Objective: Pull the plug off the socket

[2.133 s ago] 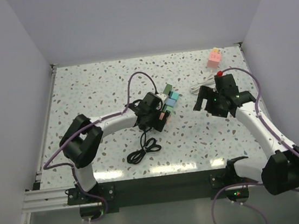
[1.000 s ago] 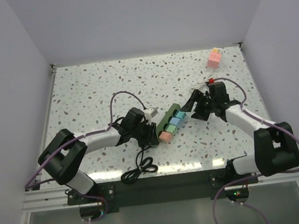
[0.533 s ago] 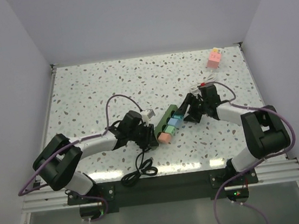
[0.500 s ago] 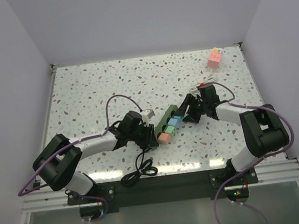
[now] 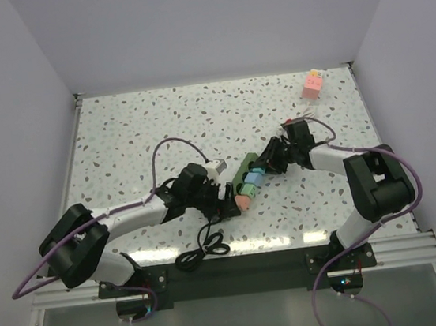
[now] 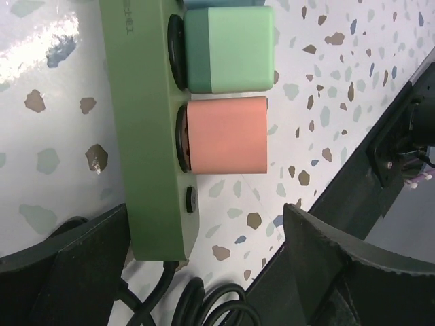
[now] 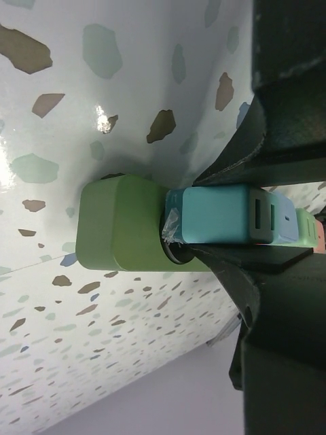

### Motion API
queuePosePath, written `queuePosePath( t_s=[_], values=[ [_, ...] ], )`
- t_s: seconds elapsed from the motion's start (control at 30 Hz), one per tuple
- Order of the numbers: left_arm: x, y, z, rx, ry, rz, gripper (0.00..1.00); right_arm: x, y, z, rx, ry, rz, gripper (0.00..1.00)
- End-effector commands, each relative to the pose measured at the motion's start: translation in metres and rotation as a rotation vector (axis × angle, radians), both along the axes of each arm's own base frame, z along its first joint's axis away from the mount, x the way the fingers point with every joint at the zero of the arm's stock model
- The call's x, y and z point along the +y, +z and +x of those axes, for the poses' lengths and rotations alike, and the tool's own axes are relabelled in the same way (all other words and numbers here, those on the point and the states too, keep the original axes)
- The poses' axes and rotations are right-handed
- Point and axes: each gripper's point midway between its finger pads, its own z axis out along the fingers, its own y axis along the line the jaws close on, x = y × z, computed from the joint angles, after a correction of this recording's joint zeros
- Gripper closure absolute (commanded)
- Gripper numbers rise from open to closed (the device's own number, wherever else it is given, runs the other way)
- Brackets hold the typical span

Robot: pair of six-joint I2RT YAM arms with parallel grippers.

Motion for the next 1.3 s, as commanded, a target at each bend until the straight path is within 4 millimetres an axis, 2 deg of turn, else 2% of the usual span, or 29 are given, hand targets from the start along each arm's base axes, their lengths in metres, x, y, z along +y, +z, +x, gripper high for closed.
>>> queuePosePath(
  t_s=[0.0,0.13,0.2,0.33,0.4,0.43,0.57,0.8,1.13,1.27],
  values=[
    [-0.003,0.028,0.032,-0.155,0.034,0.004,0.04,0.001,0.009,-0.013,-0.029,0.142,-0.086,1.00],
    [-0.005,0.034,0.047,-0.190,0.043,0.047,0.00,0.003,0.010,-0.028,-0.007,0.229,-0.127,1.00],
    [-0.006,0.033,0.054,-0.199,0.044,0.080,0.00,0.007,0.016,-0.028,-0.015,0.247,-0.144,1.00],
    [-0.024,0.045,0.072,-0.224,0.018,0.085,0.00,0.006,0.023,-0.025,0.009,0.216,-0.188,1.00],
    [-0.028,0.042,0.073,-0.211,-0.009,0.098,0.00,0.007,0.025,-0.025,0.020,0.206,-0.203,1.00],
    [-0.032,0.047,0.077,-0.219,-0.011,0.092,0.00,0.011,0.028,-0.023,0.017,0.212,-0.194,1.00],
    [-0.036,0.044,0.080,-0.212,-0.029,0.113,0.00,0.015,0.032,-0.020,0.013,0.210,-0.194,1.00],
    [-0.033,0.024,0.083,-0.184,-0.027,0.152,0.04,0.016,0.039,-0.019,-0.004,0.213,-0.192,1.00],
    [-0.045,0.038,0.086,-0.184,-0.040,0.104,0.07,0.016,0.039,-0.014,0.011,0.192,-0.191,1.00],
    [-0.043,0.035,0.091,-0.204,-0.041,0.122,0.09,0.020,0.044,-0.015,-0.005,0.207,-0.169,1.00]
  ],
)
